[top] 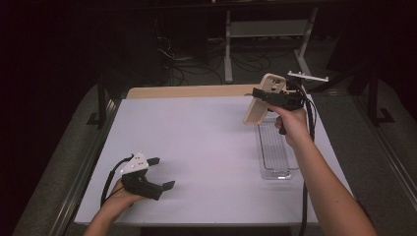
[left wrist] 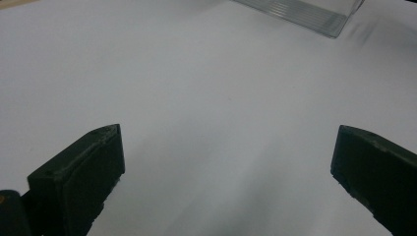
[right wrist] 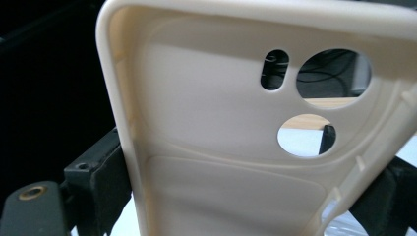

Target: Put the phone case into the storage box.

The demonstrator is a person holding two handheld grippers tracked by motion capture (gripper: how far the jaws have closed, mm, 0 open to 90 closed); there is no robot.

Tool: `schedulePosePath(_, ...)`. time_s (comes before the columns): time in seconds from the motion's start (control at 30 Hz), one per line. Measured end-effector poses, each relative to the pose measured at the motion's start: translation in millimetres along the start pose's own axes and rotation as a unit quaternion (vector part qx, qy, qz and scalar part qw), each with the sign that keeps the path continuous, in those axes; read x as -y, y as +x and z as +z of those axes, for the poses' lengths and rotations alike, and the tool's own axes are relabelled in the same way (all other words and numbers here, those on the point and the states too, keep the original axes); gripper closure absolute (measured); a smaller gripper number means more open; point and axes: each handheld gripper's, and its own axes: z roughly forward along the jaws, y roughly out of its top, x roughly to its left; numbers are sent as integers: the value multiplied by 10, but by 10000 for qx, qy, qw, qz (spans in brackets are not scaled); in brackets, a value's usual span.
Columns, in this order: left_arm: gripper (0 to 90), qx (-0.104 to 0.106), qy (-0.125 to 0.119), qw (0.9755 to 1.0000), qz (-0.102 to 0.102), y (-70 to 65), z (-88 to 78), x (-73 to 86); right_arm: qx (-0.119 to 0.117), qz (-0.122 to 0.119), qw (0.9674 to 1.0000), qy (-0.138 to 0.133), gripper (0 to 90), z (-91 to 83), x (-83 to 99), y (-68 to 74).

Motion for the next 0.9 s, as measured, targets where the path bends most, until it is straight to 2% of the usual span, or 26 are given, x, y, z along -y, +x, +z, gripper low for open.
schedulePosePath(0.1, 0, 6, 0, 10000, -24, -12, 2, -4, 223, -173, 9996, 56, 97, -18, -36, -32)
schedulePosePath(0.3, 0, 30, -6, 10000, 7, -14, 9, -2, 568, -312, 9977, 215, 98, -20, -88, -94)
schedulePosePath(0.47, 0, 29, 16, 10000, 9, -15, 9, -2, 865, -431, 9945, 411, 99, 15, -123, -133)
schedulePosePath(0.67, 0, 52, -31, 10000, -37, -30, 22, -1, 1268, -678, 9869, 734, 100, 113, -151, -181)
schedulePosePath(0.73, 0, 50, -18, 10000, 5, -21, 20, -2, 1343, -681, 9854, 792, 100, 140, -165, -198)
schedulePosePath(0.83, 0, 50, -3, 10000, 18, -18, 18, 0, 1534, -741, 9811, 921, 100, 206, -178, -241)
schedulePosePath(0.87, 0, 50, -3, 10000, 18, -18, 18, 0, 1534, -741, 9811, 921, 100, 206, -178, -241)
schedulePosePath(0.9, 0, 58, -17, 10000, -5, -23, 20, 1, 1614, -735, 9790, 1007, 100, 265, -170, -271)
